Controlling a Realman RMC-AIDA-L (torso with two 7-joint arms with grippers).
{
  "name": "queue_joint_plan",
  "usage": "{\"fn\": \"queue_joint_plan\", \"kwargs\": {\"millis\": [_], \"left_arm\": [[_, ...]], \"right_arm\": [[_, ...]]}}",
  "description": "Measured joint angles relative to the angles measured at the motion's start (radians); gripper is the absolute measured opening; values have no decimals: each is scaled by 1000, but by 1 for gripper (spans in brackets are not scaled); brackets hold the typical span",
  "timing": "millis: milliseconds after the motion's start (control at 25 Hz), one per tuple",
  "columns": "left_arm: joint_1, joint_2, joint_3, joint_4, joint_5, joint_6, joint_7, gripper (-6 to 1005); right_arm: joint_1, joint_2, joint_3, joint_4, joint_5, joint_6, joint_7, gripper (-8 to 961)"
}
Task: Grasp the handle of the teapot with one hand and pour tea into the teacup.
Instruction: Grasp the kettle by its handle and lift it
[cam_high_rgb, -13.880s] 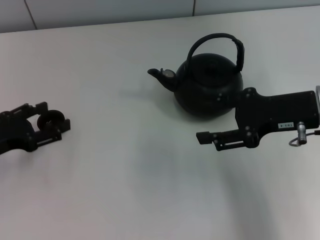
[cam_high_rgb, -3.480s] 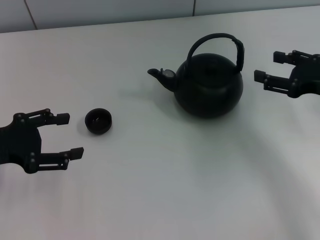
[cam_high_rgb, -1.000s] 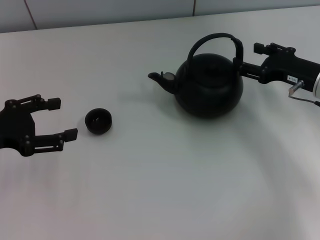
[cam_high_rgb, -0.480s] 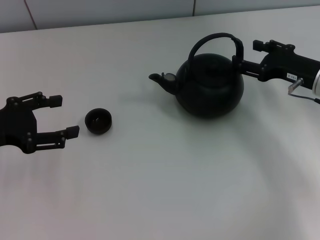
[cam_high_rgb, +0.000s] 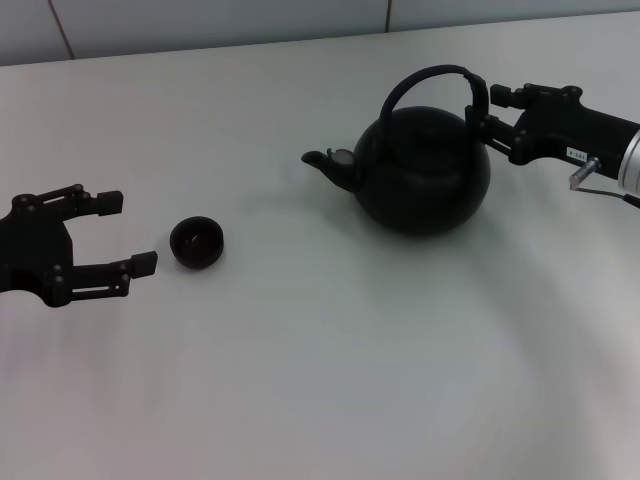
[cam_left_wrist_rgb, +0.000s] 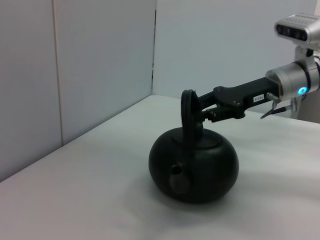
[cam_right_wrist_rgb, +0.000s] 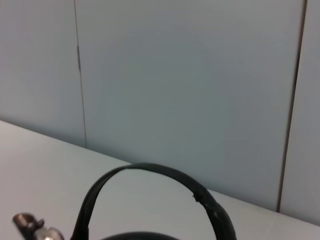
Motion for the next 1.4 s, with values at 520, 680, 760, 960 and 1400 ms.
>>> {"fn": "queue_joint_plan", "kwargs": {"millis": [520, 680, 760, 960, 1400], "left_arm": [[0, 0, 0, 0, 3, -9, 0, 863], [1, -4, 0, 0, 3, -9, 4, 863], [1, -4, 0, 0, 3, -9, 6, 863], [2, -8, 0, 1, 2, -9, 10, 863], [8, -12, 0, 7, 3, -9, 3, 864]], "right_arm": [[6, 0, 0, 0, 14, 1, -2, 135], [8, -1, 0, 0, 14, 4, -2, 87], [9, -1, 2, 1, 15, 4, -2, 86], [11, -2, 1, 2, 58, 3, -25, 85], [60, -4, -2, 48, 93, -1, -53, 82]]}}
